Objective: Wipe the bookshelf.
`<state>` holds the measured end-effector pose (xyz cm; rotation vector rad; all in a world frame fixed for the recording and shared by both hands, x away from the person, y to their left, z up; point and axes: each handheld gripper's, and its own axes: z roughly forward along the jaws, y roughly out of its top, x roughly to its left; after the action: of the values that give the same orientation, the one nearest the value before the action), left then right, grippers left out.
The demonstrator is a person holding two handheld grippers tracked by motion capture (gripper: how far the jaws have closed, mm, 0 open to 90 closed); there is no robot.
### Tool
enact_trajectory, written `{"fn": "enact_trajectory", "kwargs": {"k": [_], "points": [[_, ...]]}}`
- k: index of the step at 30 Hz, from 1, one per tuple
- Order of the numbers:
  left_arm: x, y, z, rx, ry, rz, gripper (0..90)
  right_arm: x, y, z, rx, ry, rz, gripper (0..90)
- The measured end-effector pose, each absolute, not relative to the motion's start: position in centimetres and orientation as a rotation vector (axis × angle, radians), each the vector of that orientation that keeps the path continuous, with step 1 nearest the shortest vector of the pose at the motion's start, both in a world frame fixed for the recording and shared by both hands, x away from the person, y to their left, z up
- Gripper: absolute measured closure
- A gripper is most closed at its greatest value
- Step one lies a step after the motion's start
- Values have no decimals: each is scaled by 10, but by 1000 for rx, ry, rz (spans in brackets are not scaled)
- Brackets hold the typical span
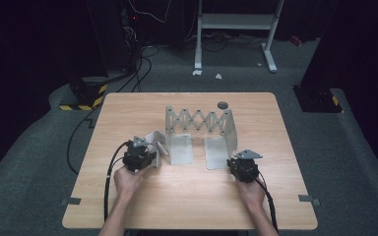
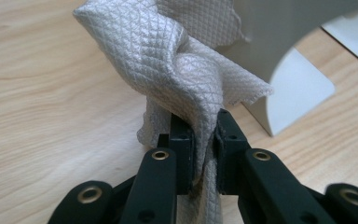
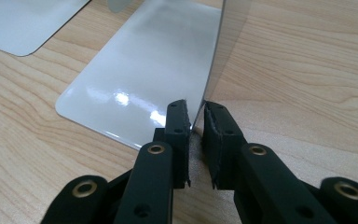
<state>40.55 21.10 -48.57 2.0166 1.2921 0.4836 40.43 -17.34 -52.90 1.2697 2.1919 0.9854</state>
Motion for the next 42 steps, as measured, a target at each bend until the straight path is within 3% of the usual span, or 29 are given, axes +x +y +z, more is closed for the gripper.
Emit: {"fn": "enact_trajectory", "kwargs": {"k": [17, 26, 34, 42], "points": [[410, 234, -493, 1950, 1435, 561, 760, 404, -174, -529, 1282, 2193, 992, 803], [408, 238, -494, 1942, 1486, 591, 608, 404, -173, -529, 1277, 2193, 988, 802], [402, 242, -488, 1921, 1501, 594, 415, 404, -173, -529, 1272, 2191, 983, 800], [385, 242, -481, 1900, 1465, 624, 376, 404, -173, -529, 1275, 2195, 989, 786]]}}
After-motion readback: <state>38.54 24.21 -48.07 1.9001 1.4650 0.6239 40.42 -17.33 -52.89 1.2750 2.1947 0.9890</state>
